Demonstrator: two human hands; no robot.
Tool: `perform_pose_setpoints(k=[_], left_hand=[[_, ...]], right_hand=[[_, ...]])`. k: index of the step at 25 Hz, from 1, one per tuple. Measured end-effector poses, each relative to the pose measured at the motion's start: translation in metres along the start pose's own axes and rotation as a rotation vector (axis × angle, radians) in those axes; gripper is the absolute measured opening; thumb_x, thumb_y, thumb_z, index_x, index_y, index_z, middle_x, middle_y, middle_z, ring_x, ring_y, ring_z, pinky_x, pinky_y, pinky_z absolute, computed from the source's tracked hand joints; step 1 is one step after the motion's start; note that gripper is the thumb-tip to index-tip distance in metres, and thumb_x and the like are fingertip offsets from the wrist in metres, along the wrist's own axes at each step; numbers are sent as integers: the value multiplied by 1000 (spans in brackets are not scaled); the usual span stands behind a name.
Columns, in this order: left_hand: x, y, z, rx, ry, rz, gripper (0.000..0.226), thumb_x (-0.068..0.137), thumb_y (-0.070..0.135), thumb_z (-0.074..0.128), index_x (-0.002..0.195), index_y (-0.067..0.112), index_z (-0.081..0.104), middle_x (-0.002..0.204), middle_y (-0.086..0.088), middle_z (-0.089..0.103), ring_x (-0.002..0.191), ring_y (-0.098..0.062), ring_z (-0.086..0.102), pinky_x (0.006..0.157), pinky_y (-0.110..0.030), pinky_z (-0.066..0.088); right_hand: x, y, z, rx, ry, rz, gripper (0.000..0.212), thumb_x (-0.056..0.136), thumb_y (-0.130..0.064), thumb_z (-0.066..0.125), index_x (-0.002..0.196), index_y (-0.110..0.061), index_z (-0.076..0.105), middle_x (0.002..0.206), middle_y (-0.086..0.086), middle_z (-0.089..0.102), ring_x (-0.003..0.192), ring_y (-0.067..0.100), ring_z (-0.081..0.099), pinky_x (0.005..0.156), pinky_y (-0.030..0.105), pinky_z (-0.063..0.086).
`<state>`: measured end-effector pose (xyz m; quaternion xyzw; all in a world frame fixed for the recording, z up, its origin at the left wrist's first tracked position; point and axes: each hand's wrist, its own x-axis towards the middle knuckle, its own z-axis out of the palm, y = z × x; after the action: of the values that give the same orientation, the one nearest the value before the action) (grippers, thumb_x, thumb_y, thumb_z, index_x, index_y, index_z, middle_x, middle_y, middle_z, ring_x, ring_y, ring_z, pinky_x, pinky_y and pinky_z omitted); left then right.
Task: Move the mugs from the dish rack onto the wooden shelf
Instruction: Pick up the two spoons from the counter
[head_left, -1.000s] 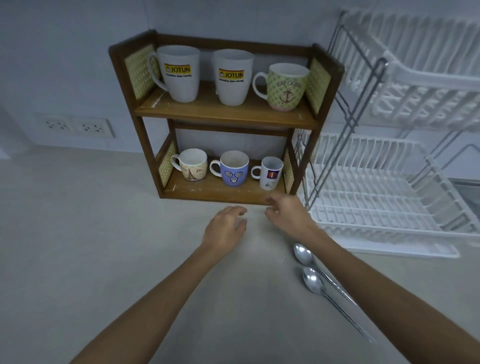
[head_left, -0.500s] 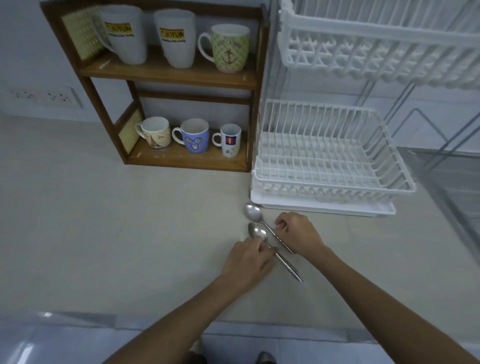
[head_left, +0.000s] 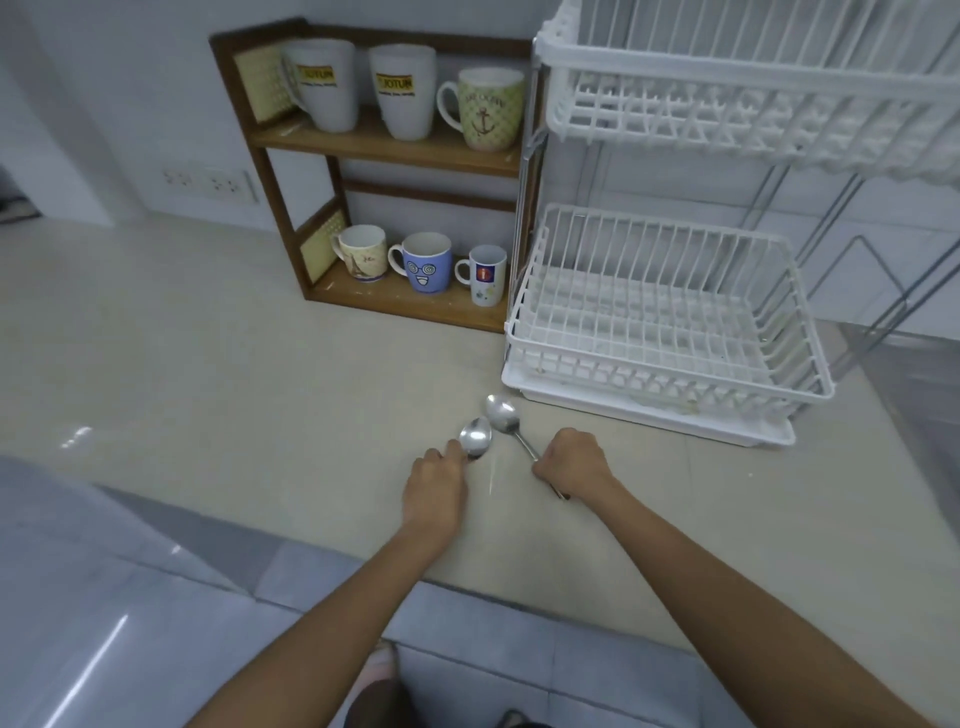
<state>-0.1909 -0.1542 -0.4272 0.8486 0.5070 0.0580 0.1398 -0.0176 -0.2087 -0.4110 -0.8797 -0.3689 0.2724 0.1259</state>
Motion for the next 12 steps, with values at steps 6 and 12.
perform_pose_setpoints(k=[6, 12], left_hand=[[-1, -2, -5, -320, -193, -189, 23, 88, 28, 61, 105, 14, 68, 110, -7, 70, 106, -27, 63, 87, -31, 47], [2, 25, -38, -877, -165, -143, 17, 89, 25, 64, 74, 18, 64, 66, 1, 56, 55, -8, 53, 54, -21, 49]], right_hand=[[-13, 11, -8, 69, -97, -87, 17, 77, -14, 67, 89, -3, 71, 94, 12, 72, 90, 26, 66, 72, 27, 51], [-41, 35, -64, 304, -49, -204, 12, 77, -9, 71, 67, -15, 68, 62, -3, 61, 62, 12, 55, 55, 21, 40]])
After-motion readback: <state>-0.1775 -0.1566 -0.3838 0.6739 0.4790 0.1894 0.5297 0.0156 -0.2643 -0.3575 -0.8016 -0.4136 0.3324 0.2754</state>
